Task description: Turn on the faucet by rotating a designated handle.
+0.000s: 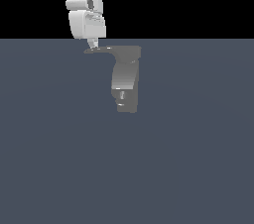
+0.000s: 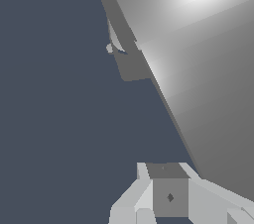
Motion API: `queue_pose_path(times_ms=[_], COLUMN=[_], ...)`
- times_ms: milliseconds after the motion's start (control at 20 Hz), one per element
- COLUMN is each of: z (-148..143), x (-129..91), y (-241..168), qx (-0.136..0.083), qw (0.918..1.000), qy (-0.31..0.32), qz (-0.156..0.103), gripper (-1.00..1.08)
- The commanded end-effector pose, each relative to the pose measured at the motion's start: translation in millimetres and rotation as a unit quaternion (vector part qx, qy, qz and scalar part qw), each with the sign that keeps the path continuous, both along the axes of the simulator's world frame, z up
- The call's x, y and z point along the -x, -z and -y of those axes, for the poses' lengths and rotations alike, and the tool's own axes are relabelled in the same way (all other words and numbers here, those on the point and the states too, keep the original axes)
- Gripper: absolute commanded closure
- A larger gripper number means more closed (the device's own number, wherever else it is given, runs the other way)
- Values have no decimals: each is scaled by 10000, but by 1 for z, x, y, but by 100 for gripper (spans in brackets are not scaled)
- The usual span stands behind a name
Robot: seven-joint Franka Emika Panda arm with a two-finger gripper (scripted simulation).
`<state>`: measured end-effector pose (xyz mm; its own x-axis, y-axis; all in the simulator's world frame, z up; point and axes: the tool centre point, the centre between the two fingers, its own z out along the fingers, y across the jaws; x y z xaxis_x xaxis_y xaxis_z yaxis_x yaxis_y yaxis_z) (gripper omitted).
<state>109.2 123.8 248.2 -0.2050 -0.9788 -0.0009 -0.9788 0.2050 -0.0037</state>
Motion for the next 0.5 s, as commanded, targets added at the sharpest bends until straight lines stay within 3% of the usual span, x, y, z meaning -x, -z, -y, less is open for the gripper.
queue_pose_path(times_ms=[0,450], z=[-2,-9], x=[8,32], y=[0,0], qx=[4,4], qw=[10000,10000], qy=[-6,-6], qz=[-20,-20], gripper=[108,108])
